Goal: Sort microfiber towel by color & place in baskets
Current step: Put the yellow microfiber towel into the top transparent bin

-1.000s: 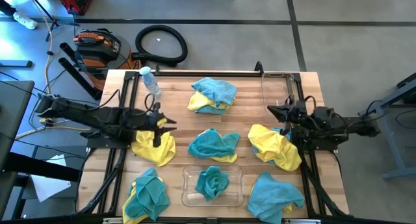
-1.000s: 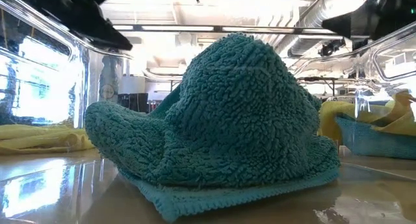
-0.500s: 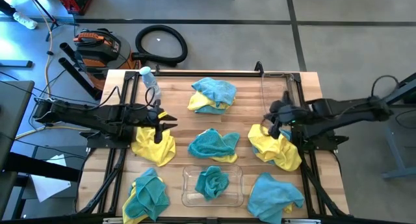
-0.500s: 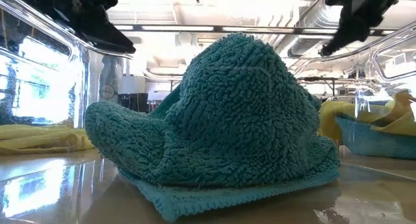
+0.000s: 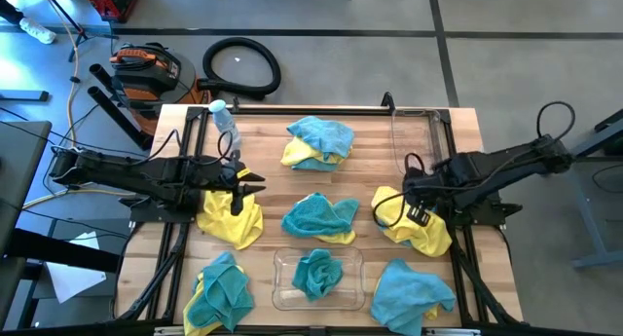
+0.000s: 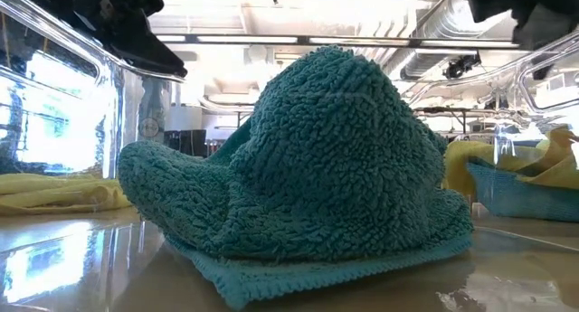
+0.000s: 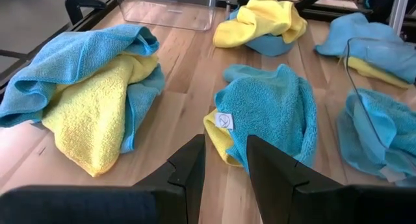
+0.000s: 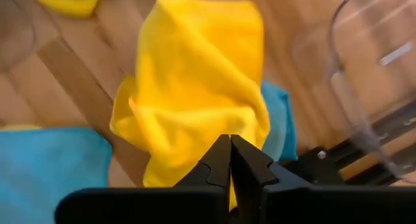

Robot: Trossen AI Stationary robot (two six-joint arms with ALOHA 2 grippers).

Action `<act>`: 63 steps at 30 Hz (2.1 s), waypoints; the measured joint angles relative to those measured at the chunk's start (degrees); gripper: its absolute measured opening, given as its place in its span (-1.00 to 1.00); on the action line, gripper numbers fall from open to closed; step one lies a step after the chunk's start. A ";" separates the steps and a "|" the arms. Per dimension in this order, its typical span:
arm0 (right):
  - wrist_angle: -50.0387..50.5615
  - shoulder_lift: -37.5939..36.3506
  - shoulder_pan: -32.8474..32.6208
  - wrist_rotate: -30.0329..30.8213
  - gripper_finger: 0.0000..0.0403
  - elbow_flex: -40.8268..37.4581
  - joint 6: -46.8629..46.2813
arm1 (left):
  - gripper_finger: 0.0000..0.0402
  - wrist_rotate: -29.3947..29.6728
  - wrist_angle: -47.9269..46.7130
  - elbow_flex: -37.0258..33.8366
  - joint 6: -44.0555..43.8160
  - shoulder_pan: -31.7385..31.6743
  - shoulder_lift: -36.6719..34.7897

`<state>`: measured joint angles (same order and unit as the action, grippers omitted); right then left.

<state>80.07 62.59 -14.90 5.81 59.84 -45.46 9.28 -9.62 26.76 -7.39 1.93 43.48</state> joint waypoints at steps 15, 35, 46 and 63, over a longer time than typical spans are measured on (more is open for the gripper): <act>-15.93 0.04 -6.35 0.98 -0.05 -14.28 3.85 | -0.49 0.02 -0.27 0.00 0.12 0.00 0.00; -26.40 0.04 -6.54 1.87 -0.27 -26.61 4.41 | -0.49 0.02 -0.44 0.00 0.10 0.00 0.00; -11.62 0.04 -6.54 4.77 -0.91 -12.75 1.11 | -0.49 0.04 -0.44 0.00 0.12 0.00 0.00; 9.92 -0.48 -6.46 43.40 -0.99 37.65 8.19 | -0.49 0.04 -0.46 0.00 0.12 -0.02 0.02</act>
<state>89.99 62.11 -21.35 49.22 97.49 -37.27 9.32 -10.08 26.76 -7.27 1.91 43.51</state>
